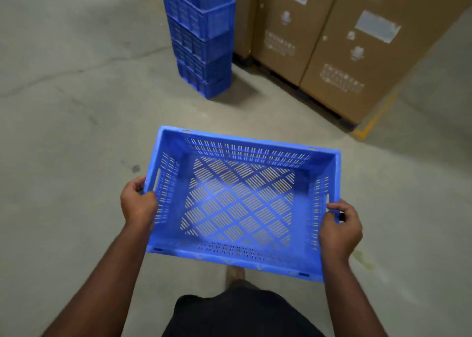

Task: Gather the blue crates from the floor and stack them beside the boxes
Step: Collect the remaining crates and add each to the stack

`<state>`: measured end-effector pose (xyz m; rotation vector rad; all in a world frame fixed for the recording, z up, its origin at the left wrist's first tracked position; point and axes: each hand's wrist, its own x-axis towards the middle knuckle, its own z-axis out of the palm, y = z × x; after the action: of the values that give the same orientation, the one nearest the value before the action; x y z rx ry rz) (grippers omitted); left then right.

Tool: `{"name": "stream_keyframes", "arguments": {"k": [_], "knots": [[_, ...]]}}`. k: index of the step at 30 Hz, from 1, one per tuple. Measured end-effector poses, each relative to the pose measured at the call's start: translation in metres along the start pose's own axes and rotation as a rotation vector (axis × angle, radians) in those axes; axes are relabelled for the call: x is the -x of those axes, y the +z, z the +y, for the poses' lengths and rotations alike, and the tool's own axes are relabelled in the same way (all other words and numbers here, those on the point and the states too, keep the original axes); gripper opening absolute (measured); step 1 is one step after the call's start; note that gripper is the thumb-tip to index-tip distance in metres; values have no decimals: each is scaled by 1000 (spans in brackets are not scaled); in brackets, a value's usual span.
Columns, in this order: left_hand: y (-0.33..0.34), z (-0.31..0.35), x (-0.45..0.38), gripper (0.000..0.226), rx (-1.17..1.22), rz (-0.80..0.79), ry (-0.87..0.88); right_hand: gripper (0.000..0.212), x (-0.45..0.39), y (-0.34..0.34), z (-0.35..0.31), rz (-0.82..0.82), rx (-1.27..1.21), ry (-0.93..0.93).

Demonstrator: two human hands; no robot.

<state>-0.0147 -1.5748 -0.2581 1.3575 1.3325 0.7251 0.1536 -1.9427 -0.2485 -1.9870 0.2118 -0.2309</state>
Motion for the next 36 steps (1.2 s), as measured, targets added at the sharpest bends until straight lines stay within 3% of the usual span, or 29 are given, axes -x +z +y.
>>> {"name": "stream_keyframes", "arguments": {"k": [12,23,36], "knots": [[19,64,-305,46,145,299,-109,41,-117,386,-177,-207,78,-321],[67,218,-663,44,73,155,-7,48,-158,675,-322,-63,22,-266],[224,371,-1021,42,-59,3,177,26,-294,1010,-431,4,-94,-120]]}}
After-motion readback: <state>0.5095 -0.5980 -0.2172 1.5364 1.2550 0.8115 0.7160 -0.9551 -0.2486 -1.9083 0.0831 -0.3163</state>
